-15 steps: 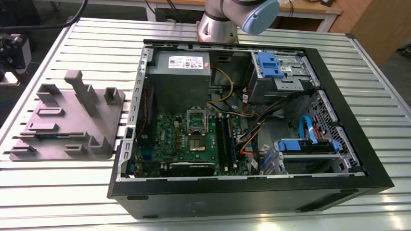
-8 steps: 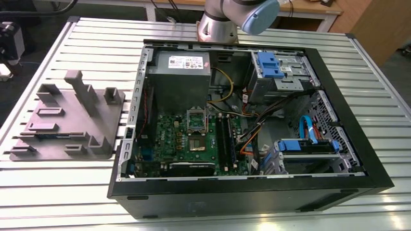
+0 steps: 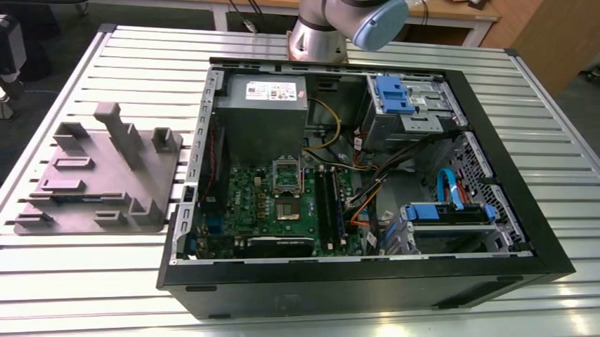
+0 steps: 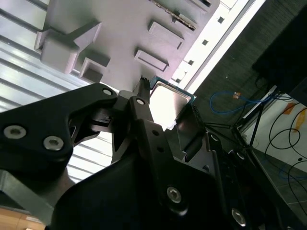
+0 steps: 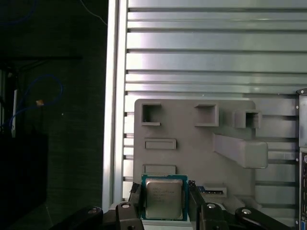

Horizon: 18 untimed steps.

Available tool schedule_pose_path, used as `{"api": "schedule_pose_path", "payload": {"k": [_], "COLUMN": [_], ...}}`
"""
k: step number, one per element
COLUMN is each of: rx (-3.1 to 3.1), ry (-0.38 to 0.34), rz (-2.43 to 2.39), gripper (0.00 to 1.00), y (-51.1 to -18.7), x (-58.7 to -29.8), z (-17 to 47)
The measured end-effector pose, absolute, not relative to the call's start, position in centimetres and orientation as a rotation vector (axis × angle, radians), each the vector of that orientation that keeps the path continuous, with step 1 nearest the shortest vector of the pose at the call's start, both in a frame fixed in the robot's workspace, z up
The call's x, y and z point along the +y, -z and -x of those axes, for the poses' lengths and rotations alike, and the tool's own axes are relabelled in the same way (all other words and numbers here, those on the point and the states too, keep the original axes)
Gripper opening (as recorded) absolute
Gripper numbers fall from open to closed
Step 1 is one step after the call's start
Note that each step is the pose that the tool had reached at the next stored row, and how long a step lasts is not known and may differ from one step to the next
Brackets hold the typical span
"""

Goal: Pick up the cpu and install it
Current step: 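Pick up the cpu and move it towards the insertion slot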

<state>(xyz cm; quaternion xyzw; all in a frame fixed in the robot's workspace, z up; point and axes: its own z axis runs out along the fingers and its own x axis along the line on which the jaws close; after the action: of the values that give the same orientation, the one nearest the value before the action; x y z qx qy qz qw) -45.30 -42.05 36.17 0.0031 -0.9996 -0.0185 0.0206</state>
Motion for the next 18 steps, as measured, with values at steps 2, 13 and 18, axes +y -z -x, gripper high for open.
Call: {"api": "schedule_pose_path", "payload": {"k": [2,13,18], "rx": [-3.100,-3.100,-3.100], "ry": [0.058,0.057,0.057], "rz": [-0.010,-0.010,-0.010], "gripper": [0.47,0.47,0.47], "y": [-36.2,-36.2,-36.2], "x": [-42.0,-42.1,-42.1], "z": [45.3,44.8,43.8]}}
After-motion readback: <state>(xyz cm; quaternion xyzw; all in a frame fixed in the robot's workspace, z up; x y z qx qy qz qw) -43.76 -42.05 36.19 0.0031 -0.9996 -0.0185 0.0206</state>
